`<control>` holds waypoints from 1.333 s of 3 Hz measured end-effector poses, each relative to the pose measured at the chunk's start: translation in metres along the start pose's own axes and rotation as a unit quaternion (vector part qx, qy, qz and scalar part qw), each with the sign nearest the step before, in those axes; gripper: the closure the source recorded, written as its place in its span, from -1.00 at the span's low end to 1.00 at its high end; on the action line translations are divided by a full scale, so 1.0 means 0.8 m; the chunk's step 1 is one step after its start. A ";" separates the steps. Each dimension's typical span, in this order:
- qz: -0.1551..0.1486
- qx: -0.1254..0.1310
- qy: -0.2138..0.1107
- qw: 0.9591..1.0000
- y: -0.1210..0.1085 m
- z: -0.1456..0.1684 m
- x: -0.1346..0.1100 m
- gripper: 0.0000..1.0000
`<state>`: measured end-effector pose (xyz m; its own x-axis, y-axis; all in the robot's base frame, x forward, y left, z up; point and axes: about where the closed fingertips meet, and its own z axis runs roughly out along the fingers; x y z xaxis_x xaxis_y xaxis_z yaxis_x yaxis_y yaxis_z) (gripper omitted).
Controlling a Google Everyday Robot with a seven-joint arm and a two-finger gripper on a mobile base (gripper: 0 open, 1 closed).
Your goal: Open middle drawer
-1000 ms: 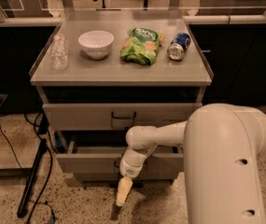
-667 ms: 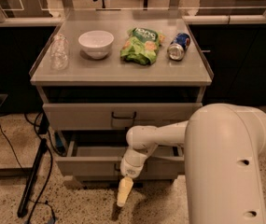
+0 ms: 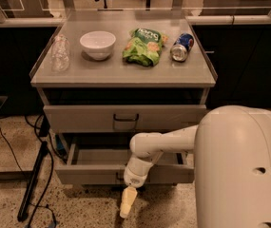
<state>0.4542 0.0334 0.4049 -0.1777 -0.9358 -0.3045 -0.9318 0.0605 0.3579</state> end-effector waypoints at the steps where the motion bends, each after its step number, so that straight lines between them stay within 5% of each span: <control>1: -0.006 -0.006 0.009 1.000 0.026 0.011 0.010 -1.00; 2: -0.009 -0.017 0.013 1.000 0.078 0.021 0.029 -1.00; 4: -0.011 -0.033 0.028 0.999 0.097 0.034 0.041 -1.00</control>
Offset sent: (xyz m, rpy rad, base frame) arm -0.1553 -0.0300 0.0031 -0.0155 0.0666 0.0736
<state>0.3670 0.0169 0.3985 -0.1381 -0.9547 -0.2636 -0.9119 0.0187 0.4100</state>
